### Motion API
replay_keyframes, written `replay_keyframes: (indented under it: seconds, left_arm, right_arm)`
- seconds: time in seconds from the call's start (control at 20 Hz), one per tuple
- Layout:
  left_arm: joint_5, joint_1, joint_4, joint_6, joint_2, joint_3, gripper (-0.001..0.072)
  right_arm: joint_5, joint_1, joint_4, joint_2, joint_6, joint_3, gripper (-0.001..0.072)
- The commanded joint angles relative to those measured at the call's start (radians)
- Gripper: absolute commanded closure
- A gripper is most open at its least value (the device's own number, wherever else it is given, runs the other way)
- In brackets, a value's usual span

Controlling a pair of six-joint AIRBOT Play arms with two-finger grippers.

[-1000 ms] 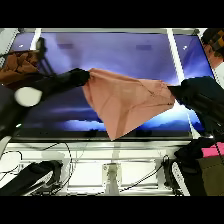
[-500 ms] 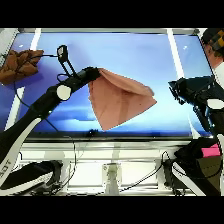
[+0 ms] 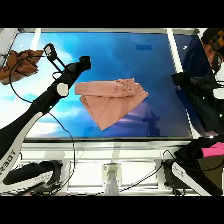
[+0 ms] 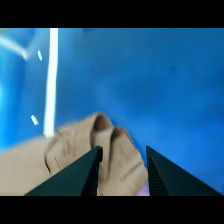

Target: Fold the clothes and pants, and hang the long-sleeved shirts on hangers.

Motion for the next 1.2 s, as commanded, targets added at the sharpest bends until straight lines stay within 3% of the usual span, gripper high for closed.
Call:
replay_keyframes:
  seconds: [0.0,0.05,0.15,0.35,0.7,0.85,1.15]
  left_arm:
    - [-0.373,0.034,0.113,0.001,0.069,0.001,0.0058]
    - [-0.434,0.034,0.158,0.000,0.093,0.001,0.0058]
    - [-0.477,0.031,0.174,0.000,0.146,0.000,0.0058]
    - [-0.470,0.031,0.174,0.000,0.228,0.000,0.0058]
    - [-0.523,0.030,0.169,0.000,0.269,0.000,0.0059]
    - [-0.587,0.030,0.170,0.000,0.287,0.000,0.0059]
    - [-0.600,0.030,0.170,0.000,0.303,0.000,0.0060]
  right_arm:
    - [0.222,0.000,-0.096,-0.095,-0.019,0.097,0.0364]
    - [0.302,0.000,-0.097,-0.158,-0.018,0.133,0.0354]
    - [0.412,0.001,-0.096,-0.284,0.028,0.198,0.0192]
    - [0.455,0.008,-0.099,-0.494,0.156,0.289,0.0193]
    - [0.453,0.138,-0.112,-0.724,0.167,0.452,0.0208]
    - [0.438,0.157,-0.204,-0.789,0.256,0.553,0.0211]
    - [0.568,0.157,-0.391,-0.881,0.245,0.773,0.0229]
